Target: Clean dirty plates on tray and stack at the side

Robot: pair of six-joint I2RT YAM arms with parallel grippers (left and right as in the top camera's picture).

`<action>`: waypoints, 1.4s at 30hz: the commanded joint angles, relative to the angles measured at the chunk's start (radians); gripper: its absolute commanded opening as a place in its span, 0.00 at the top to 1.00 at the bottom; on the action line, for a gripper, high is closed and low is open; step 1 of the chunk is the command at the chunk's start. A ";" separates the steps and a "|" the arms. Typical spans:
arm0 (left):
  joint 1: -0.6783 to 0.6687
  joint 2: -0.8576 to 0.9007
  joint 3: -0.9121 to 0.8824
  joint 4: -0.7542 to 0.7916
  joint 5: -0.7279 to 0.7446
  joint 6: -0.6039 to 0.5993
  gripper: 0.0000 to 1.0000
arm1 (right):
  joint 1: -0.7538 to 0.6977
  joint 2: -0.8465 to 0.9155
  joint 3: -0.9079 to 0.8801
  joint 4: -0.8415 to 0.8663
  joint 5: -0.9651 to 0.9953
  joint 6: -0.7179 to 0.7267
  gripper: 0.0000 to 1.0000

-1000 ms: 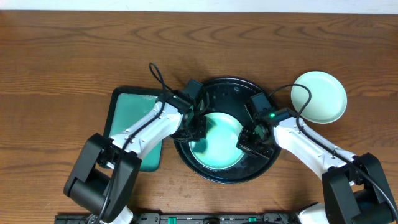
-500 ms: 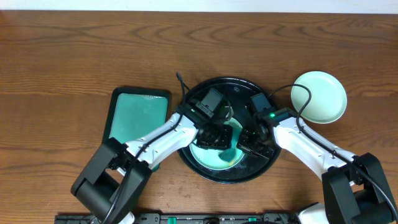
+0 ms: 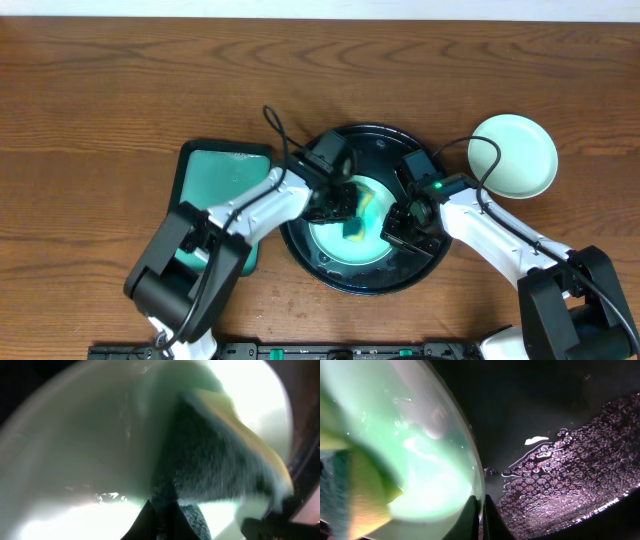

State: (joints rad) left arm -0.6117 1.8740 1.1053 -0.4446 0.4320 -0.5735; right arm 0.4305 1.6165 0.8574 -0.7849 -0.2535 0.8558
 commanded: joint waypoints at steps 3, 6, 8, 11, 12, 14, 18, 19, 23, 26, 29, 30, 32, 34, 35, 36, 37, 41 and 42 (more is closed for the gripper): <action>0.072 0.059 0.052 -0.067 -0.159 0.005 0.93 | 0.005 0.005 0.000 -0.011 0.016 0.003 0.99; 0.088 0.052 0.101 -0.125 -0.196 0.039 0.93 | 0.005 0.005 0.000 -0.012 0.017 0.003 0.98; 0.089 0.052 0.146 -0.183 -0.233 0.061 0.93 | 0.005 0.005 0.000 -0.012 0.016 0.003 0.98; 0.089 0.052 0.215 -0.270 -0.278 0.098 0.93 | 0.005 0.005 0.000 -0.011 0.017 0.003 0.98; 0.089 0.052 0.230 -0.290 -0.277 0.106 0.93 | 0.005 0.005 0.000 -0.010 0.017 0.003 0.98; 0.088 0.052 0.262 -0.337 -0.274 0.117 0.93 | 0.005 0.005 0.000 -0.008 0.018 0.003 0.98; 0.076 0.032 0.308 -0.403 -0.262 0.175 0.93 | 0.005 0.005 0.000 0.004 0.017 0.003 0.98; 0.074 0.010 0.319 -0.417 -0.275 0.180 0.93 | 0.005 0.005 0.000 0.012 0.017 0.003 0.98; 0.085 -0.085 0.333 -0.472 -0.444 0.169 0.93 | 0.005 0.005 0.000 0.018 0.017 0.003 0.98; 0.113 -0.126 0.333 -0.503 -0.504 0.169 0.93 | 0.005 0.005 0.000 0.021 0.017 0.003 0.99; 0.183 -0.145 0.333 -0.543 -0.531 0.167 0.93 | 0.005 0.005 0.000 0.030 0.017 0.003 0.99; 0.206 -0.144 0.333 -0.554 -0.531 0.163 0.93 | 0.005 0.005 0.000 0.032 0.017 0.003 0.99; 0.249 -0.144 0.330 -0.570 -0.531 0.156 0.93 | 0.005 0.005 0.000 0.034 0.017 0.003 0.99; 0.301 -0.144 0.328 -0.580 -0.532 0.140 0.93 | 0.005 0.005 0.000 0.034 0.017 0.003 0.99; 0.326 -0.144 0.324 -0.581 -0.531 0.129 0.93 | 0.005 0.005 0.000 0.034 0.016 -0.002 0.99; 0.355 -0.144 0.320 -0.581 -0.530 0.117 0.93 | 0.005 0.005 0.000 0.034 0.016 -0.008 0.99; 0.384 -0.142 0.315 -0.580 -0.530 0.111 0.93 | 0.005 0.005 0.000 0.034 0.017 -0.011 0.99; 0.473 -0.122 0.298 -0.580 -0.526 0.113 0.93 | 0.005 0.005 0.000 0.035 0.016 -0.019 0.99; 0.488 -0.113 0.291 -0.578 -0.527 0.120 0.93 | 0.005 0.005 0.000 0.037 0.016 -0.019 0.99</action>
State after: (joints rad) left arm -0.1635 1.7340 1.4185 -1.0203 -0.0780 -0.4458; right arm 0.4305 1.6165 0.8574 -0.7647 -0.2340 0.8547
